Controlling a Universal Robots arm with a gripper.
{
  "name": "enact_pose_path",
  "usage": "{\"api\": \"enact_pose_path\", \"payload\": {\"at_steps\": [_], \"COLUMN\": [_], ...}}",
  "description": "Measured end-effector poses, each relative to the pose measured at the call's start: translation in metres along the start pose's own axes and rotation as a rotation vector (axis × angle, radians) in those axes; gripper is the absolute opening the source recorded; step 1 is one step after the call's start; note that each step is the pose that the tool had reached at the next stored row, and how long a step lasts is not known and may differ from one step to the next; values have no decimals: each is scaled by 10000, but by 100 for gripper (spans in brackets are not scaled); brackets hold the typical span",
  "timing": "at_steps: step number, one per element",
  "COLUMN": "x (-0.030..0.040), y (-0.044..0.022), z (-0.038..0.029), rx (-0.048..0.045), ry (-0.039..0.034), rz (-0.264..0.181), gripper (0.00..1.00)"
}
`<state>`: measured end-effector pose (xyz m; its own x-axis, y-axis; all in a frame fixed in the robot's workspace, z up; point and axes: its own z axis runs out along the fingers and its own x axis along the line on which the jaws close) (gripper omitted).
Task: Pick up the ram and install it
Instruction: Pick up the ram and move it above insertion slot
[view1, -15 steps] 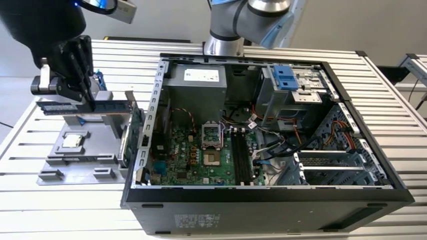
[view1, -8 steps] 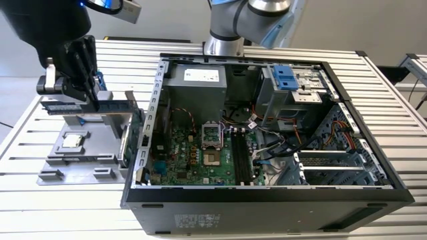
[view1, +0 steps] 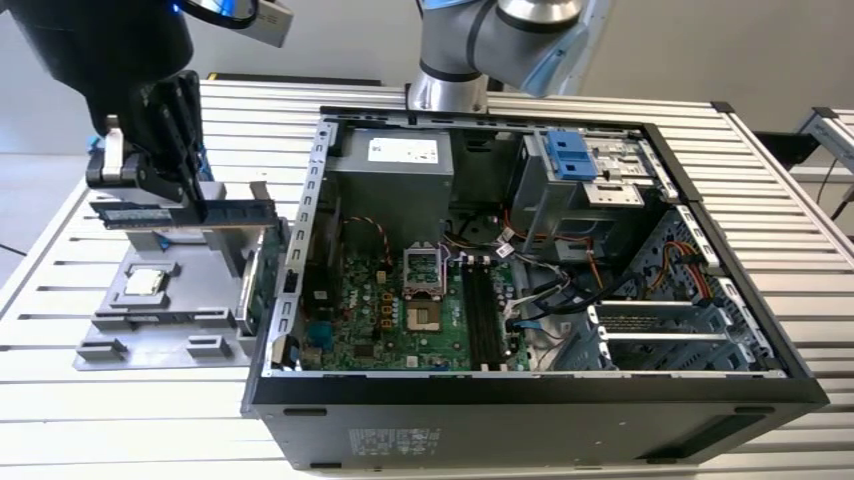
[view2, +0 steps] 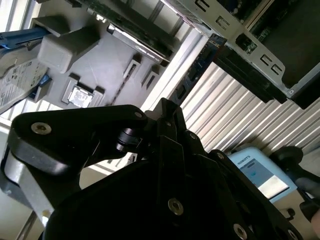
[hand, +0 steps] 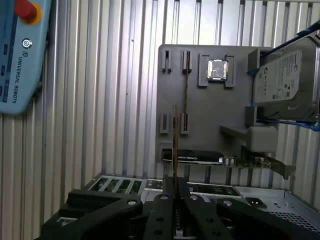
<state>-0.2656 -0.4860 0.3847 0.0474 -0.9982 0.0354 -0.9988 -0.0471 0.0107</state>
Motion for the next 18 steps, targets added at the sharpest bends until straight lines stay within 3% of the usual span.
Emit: {"api": "enact_pose_path", "payload": {"at_steps": [18], "x": [-11], "y": [-192], "z": [-2], "rx": [1], "ry": [-1], "rz": [0], "gripper": [0]}}
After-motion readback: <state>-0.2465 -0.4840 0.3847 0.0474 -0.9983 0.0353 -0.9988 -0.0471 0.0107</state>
